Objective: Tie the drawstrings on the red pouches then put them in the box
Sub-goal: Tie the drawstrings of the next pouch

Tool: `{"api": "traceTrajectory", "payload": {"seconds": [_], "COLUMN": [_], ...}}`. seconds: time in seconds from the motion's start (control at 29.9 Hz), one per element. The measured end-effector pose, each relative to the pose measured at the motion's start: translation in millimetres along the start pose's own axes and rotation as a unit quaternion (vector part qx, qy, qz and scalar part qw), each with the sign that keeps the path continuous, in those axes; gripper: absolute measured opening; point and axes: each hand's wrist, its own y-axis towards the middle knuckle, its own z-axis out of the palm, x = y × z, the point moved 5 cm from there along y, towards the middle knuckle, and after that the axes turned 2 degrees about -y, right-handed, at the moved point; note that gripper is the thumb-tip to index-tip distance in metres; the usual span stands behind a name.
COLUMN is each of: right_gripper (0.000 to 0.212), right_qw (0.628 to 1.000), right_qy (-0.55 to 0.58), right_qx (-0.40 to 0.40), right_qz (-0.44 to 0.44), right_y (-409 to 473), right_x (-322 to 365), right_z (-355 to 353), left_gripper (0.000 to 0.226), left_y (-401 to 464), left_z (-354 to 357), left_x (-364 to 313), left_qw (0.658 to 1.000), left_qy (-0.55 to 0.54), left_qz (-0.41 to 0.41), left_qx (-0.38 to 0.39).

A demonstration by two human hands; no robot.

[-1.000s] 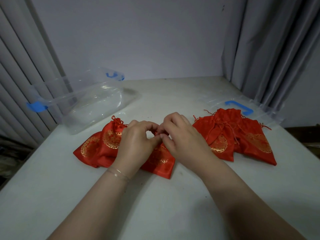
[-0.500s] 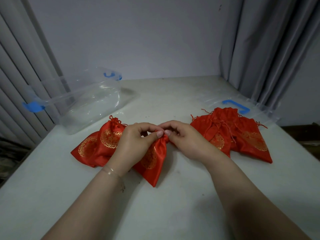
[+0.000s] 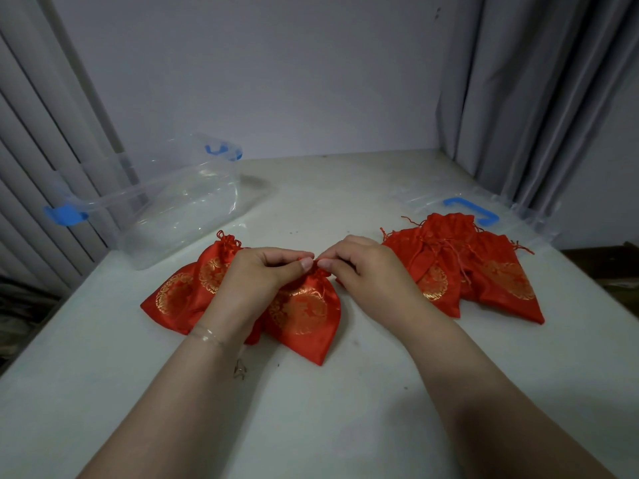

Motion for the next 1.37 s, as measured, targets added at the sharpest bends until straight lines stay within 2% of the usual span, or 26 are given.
{"api": "traceTrajectory", "payload": {"seconds": [0.23, 0.4, 0.5, 0.54, 0.6, 0.67, 0.77, 0.84, 0.97, 1.07, 1.2, 1.37], "right_gripper": [0.005, 0.008, 0.008, 0.008, 0.007, 0.015, 0.021, 0.016, 0.015, 0.012, 0.014, 0.013], "right_qw": [0.999, 1.000, 0.999, 0.998, 0.997, 0.993, 0.988, 0.980, 0.976, 0.980, 0.986, 0.959], "right_qy": [0.014, 0.025, 0.016, 0.024, 0.068, 0.099, 0.116, 0.126, 0.159, 0.156, 0.141, 0.247], "right_qx": [-0.022, 0.000, 0.045, 0.040, -0.024, -0.060, 0.058, 0.093, 0.041, 0.013, -0.015, -0.050], "right_qz": [-0.024, -0.008, 0.024, 0.035, 0.041, 0.031, 0.082, 0.120, 0.144, 0.122, 0.087, 0.133], "right_y": [-2.2, -2.0, -2.2, -1.8, 0.4, 0.9, -0.6, -2.2, -3.1, -3.9, -3.4, -4.1], "right_x": [3.5, -2.5, -8.7, -9.3, -7.7, -7.1, -11.3, -14.1, -15.8, -12.2, -3.2, -7.5], "right_z": [-3.3, -2.8, 1.4, 0.7, -8.7, -15.7, -0.6, 8.4, 5.5, 8.5, 6.9, 4.3], "left_gripper": [0.010, 0.011, 0.012, 0.012, 0.014, 0.019, 0.023, 0.023, 0.022, 0.024, 0.014, 0.017], "left_y": [4.6, 1.8, 1.2, 0.6, -0.2, -2.2, -5.9, -6.7, -6.9, -6.3, -8.6, -14.9], "left_z": [-6.7, -2.1, -1.9, -1.8, 0.4, 6.8, 13.9, 12.5, 9.5, 8.5, 4.9, 6.3], "left_x": [4.3, 2.7, 1.7, 0.3, -2.5, -5.0, -8.5, -10.1, -10.2, -10.3, -13.9, -22.3], "left_qw": [0.996, 0.996, 1.000, 1.000, 0.998, 0.996, 0.993, 0.992, 0.989, 0.981, 0.962, 0.945], "left_qy": [-0.060, -0.070, -0.009, 0.019, 0.043, 0.038, 0.037, 0.051, 0.083, 0.140, 0.208, 0.198], "left_qz": [-0.056, -0.042, -0.007, 0.012, 0.045, 0.060, 0.085, 0.104, 0.123, 0.137, 0.169, 0.249], "left_qx": [0.020, 0.031, 0.023, 0.021, 0.028, 0.051, 0.069, 0.059, 0.021, -0.004, -0.049, -0.081]}}
